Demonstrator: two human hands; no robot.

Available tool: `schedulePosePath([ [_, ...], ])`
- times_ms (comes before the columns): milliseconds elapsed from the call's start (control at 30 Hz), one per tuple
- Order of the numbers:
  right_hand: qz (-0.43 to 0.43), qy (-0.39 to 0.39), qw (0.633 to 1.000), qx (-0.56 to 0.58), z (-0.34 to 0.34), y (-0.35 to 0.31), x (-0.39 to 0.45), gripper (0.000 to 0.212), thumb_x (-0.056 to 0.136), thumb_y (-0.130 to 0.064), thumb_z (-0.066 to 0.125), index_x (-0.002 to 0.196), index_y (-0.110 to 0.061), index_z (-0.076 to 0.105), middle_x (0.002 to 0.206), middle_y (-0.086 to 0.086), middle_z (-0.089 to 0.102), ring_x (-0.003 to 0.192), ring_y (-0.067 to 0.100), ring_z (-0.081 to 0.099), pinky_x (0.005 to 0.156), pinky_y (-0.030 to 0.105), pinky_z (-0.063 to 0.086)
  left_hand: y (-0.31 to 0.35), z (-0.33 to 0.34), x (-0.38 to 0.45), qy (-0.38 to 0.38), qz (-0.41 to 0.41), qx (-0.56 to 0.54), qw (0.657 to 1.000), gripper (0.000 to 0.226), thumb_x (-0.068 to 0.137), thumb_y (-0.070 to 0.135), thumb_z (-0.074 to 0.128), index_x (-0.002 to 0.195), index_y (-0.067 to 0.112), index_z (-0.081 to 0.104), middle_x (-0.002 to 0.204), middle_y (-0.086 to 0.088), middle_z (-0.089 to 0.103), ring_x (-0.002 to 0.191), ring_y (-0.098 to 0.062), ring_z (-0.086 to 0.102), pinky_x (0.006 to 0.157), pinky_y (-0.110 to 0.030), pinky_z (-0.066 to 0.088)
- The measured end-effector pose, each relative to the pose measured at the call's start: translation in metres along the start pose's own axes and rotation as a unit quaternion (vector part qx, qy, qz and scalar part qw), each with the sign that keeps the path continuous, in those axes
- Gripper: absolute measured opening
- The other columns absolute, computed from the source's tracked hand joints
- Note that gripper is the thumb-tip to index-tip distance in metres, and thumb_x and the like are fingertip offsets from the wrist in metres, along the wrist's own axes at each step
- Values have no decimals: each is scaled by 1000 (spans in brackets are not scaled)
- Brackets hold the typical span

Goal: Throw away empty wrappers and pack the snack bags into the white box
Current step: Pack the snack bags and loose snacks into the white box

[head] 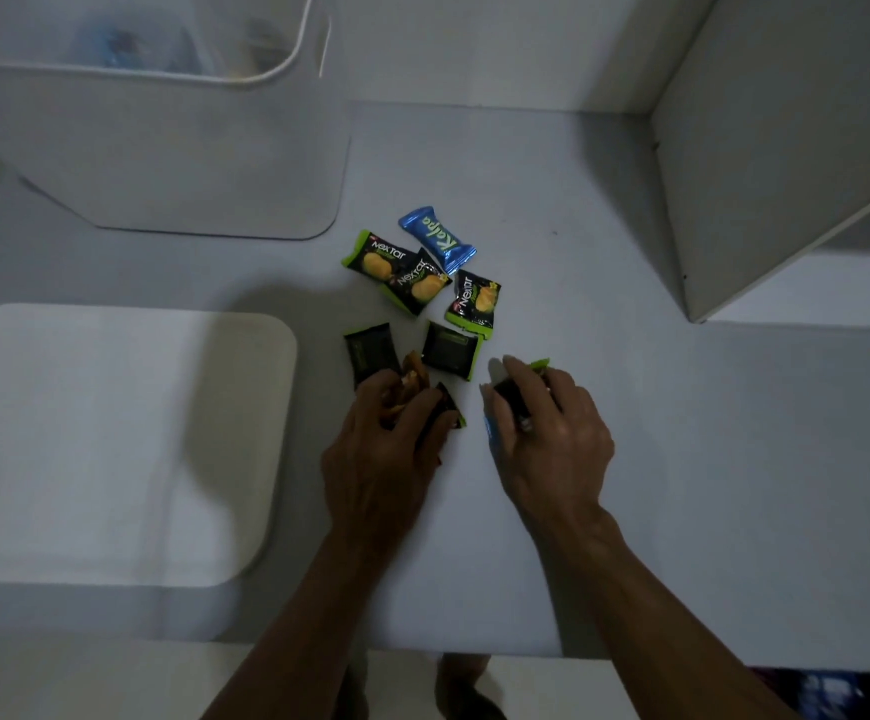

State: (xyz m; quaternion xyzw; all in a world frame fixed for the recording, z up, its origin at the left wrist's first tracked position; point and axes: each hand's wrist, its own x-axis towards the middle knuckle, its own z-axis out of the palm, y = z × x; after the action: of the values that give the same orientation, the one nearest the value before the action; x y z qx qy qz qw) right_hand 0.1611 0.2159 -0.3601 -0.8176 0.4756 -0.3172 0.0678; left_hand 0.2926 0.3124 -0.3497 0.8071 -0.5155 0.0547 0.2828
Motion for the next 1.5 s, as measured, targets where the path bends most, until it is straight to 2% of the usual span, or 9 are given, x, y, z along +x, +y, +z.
schedulePosePath([
  [367,108,-24,984,138,-12,-10,8,39,85,-34,75,120,-17,70,97,4,69,80,16,66,69,33,56,10,-5,11,49,-146,-167,974,33,79,36,76,107,20,75,113,-8,55,85,-19,62,73,-23,49],
  [500,137,-11,974,178,-36,-25,21,40,84,-35,70,118,-14,71,94,5,70,81,15,66,72,26,53,22,-26,26,74,-197,-188,959,35,74,36,78,105,19,75,110,-8,57,83,-1,52,75,-11,40],
  [733,152,18,957,247,-77,-81,82,40,79,-23,81,117,-17,71,94,5,70,84,20,68,74,42,57,39,-96,81,166,-221,-245,929,33,70,20,87,101,20,76,107,-3,57,80,11,60,72,-10,51],
  [833,148,33,945,289,-92,-127,125,39,79,-25,81,117,-18,71,96,2,70,88,16,68,80,41,56,31,-138,117,209,-212,-262,918,30,70,28,87,98,27,75,107,6,54,80,1,64,70,-23,57],
  [967,117,57,937,324,-99,-194,186,39,80,-29,80,117,-18,71,96,1,70,88,14,67,81,37,55,8,-192,174,280,-186,-271,902,30,71,17,87,98,20,76,102,-2,56,79,-5,62,73,-8,49],
  [1033,103,62,935,335,-94,-226,214,41,81,-33,77,119,-18,70,98,2,71,89,16,68,81,39,55,-10,-213,204,292,-182,-300,890,29,73,26,85,100,21,76,104,1,54,83,-16,67,76,-27,57],
  [1100,96,61,939,326,-85,-253,238,41,83,-36,74,120,-20,69,101,2,70,91,17,67,82,37,54,-31,-225,232,281,-178,-285,899,33,74,34,83,104,24,75,106,2,53,90,-17,66,82,-37,57],
  [1400,113,-20,977,177,-7,-287,279,43,89,-46,64,127,-25,62,114,3,66,100,23,65,80,34,50,-105,-200,304,170,-215,-241,931,34,75,33,82,106,22,74,104,9,47,87,-8,56,85,-25,46],
  [1500,111,-50,982,148,9,-286,277,44,92,-48,59,130,-25,60,120,3,64,102,22,63,79,33,49,-121,-181,307,116,-208,-205,949,35,78,40,78,109,24,72,106,2,52,97,-20,60,91,-40,50],
])
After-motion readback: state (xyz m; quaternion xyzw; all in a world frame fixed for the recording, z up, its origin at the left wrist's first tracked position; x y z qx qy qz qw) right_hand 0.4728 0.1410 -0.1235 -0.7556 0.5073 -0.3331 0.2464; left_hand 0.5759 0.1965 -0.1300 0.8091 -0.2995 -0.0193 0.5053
